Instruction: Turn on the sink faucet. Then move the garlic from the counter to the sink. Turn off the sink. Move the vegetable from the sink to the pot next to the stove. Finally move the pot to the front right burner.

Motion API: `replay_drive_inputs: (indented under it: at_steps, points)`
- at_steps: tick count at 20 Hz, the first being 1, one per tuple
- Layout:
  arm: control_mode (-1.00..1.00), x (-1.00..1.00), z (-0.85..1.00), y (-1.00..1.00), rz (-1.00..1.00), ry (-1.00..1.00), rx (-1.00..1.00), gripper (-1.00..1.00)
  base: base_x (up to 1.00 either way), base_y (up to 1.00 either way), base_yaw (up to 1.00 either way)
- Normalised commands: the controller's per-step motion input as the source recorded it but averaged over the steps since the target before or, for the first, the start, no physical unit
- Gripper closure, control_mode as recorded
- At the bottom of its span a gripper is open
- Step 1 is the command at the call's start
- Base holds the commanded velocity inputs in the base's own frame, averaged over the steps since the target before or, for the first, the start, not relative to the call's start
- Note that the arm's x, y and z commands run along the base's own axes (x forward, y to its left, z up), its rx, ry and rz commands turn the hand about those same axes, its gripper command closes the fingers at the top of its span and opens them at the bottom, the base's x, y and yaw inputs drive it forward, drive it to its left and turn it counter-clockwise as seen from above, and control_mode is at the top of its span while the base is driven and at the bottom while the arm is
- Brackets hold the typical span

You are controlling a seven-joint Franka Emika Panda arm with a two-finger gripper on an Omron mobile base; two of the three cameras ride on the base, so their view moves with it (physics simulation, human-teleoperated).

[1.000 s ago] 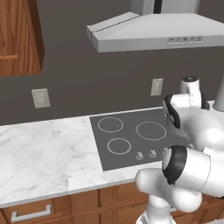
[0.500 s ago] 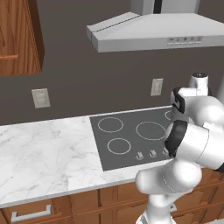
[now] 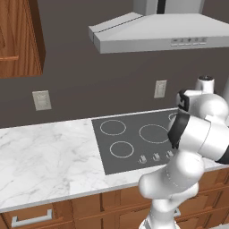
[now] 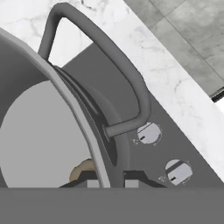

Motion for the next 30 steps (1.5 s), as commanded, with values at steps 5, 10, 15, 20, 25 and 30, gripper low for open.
replay_drive_inputs:
  at_steps: [5, 10, 15, 20, 25, 30]
  points:
    - [-1.00, 0.00, -0.26, -0.13, 0.00, -0.02, 0.02, 1.00, 0.00, 0.00, 0.00]
    - [-1.00, 0.00, -0.15, -0.11, 0.00, -0.02, 0.03, 1.00, 0.00, 0.00, 0.00]
    - [-1.00, 0.00, -0.13, -0.18, 0.00, -0.02, 0.04, 1.00, 0.00, 0.00, 0.00]
    - [-1.00, 0.00, -0.14, -0.21, 0.00, -0.01, 0.03, 1.00, 0.00, 0.00, 0.00]
    - [-1.00, 0.00, -0.15, -0.15, 0.00, -0.01, 0.02, 1.00, 0.00, 0.00, 0.00]
    - [-1.00, 0.00, -0.09, -0.05, 0.02, 0.00, 0.04, 1.00, 0.00, 0.00, 0.00]
